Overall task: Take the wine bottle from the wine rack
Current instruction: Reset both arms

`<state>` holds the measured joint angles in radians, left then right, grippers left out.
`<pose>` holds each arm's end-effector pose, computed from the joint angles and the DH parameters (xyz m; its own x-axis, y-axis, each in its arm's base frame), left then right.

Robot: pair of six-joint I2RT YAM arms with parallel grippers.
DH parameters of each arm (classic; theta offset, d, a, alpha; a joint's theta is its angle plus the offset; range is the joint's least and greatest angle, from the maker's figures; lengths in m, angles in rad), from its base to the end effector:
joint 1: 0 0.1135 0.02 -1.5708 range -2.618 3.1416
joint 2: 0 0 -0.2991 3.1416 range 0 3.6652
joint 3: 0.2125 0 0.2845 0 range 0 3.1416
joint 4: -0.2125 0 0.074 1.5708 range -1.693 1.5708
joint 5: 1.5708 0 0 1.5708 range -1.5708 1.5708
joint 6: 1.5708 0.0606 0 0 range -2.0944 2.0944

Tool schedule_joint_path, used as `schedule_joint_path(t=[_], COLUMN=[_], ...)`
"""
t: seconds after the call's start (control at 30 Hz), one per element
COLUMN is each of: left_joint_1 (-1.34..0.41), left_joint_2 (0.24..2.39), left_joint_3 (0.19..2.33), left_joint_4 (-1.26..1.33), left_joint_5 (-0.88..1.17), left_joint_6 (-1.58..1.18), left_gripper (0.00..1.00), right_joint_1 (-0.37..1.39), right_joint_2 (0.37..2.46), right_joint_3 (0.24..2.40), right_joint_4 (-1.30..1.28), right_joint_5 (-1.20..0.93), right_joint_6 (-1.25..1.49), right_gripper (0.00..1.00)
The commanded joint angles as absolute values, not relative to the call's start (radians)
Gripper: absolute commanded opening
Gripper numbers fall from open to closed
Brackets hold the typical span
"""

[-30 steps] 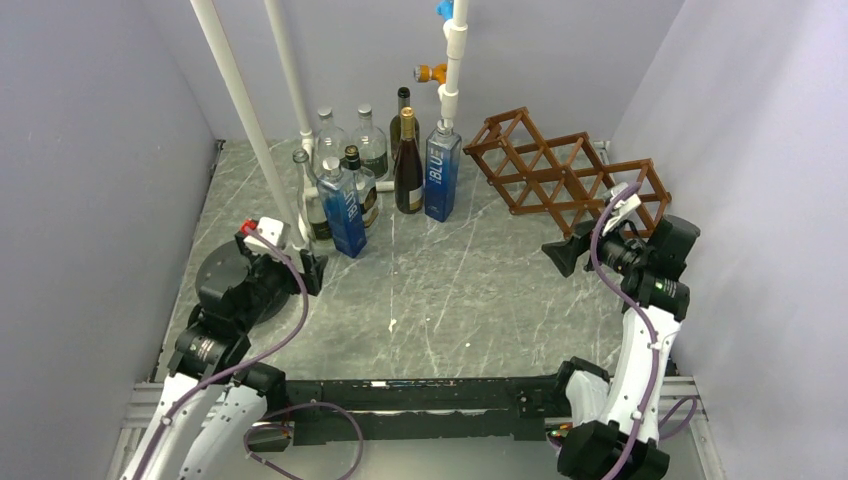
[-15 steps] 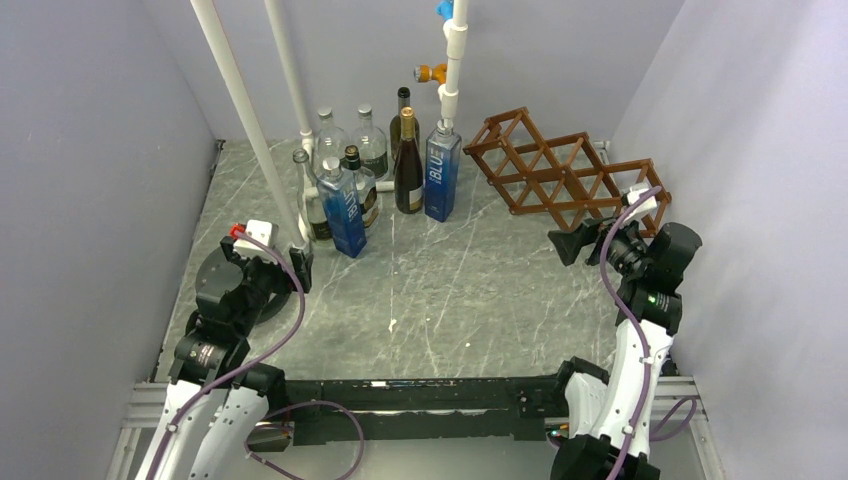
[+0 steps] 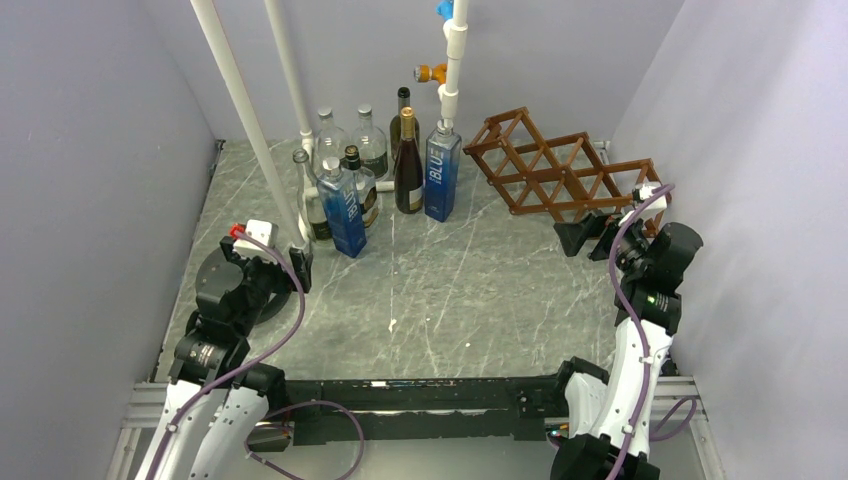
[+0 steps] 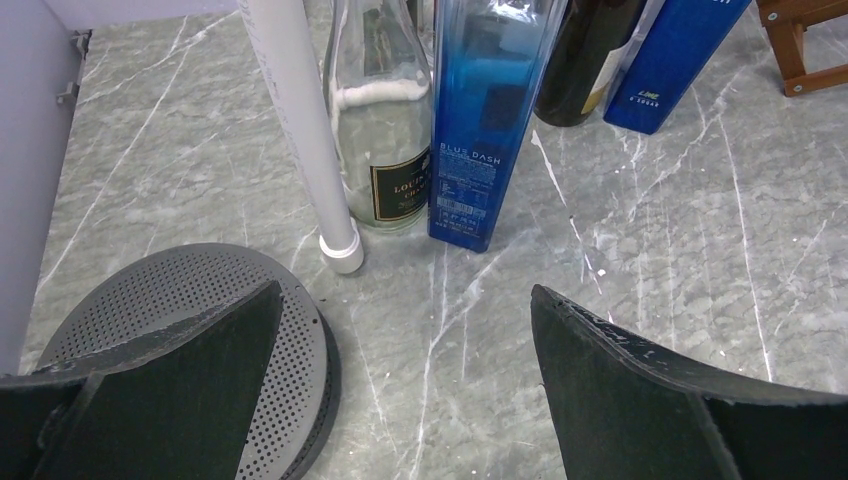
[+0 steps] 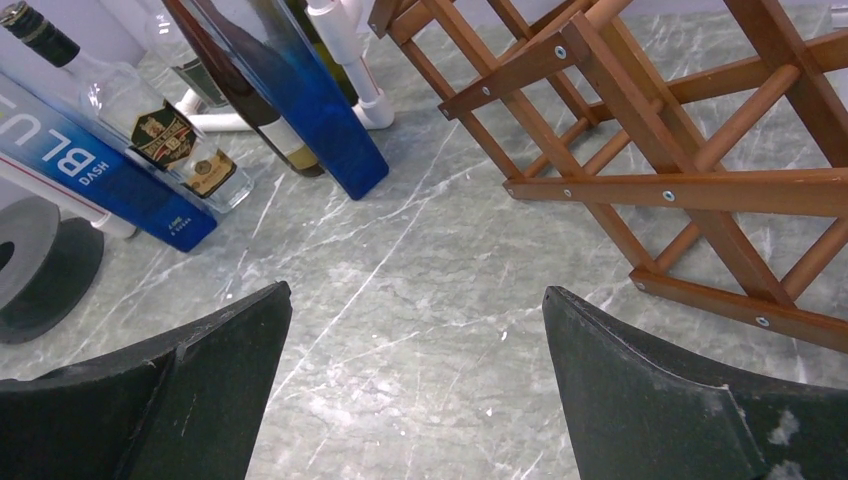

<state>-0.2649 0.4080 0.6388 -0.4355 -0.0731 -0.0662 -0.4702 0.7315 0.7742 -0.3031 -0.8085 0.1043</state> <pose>0.1306 -0.0308 0.3269 -0.2085 -0.0118 -0.9780 0.1787 0.9826 -0.0499 0.1845 -0.0446 0.3553 -0.2606 0.2131 -0.9416 -0.2846 0.9151 0.2858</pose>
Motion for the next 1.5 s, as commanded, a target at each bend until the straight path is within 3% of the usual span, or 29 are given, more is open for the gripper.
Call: schedule_joint_path(t=[0.0,1.47], left_joint_1=[-0.259,-0.257], left_joint_2=[0.391,0.374], left_joint_3=[0.649,0.649], left_joint_4=[-0.430,-0.433], left_joint_5=[-0.067,-0.047], left_joint_6=[-0.061,-0.067], left_gripper=[1.00,1.00], right_joint_1=[-0.474,-0.485], right_joint_2=[0.727,0.722], right_joint_3=[0.760,0.753], right_joint_4=[-0.255,-0.264], right_joint_5=[-0.799,-0.796], right_joint_6=[0.132,0.120], right_gripper=[1.00,1.00])
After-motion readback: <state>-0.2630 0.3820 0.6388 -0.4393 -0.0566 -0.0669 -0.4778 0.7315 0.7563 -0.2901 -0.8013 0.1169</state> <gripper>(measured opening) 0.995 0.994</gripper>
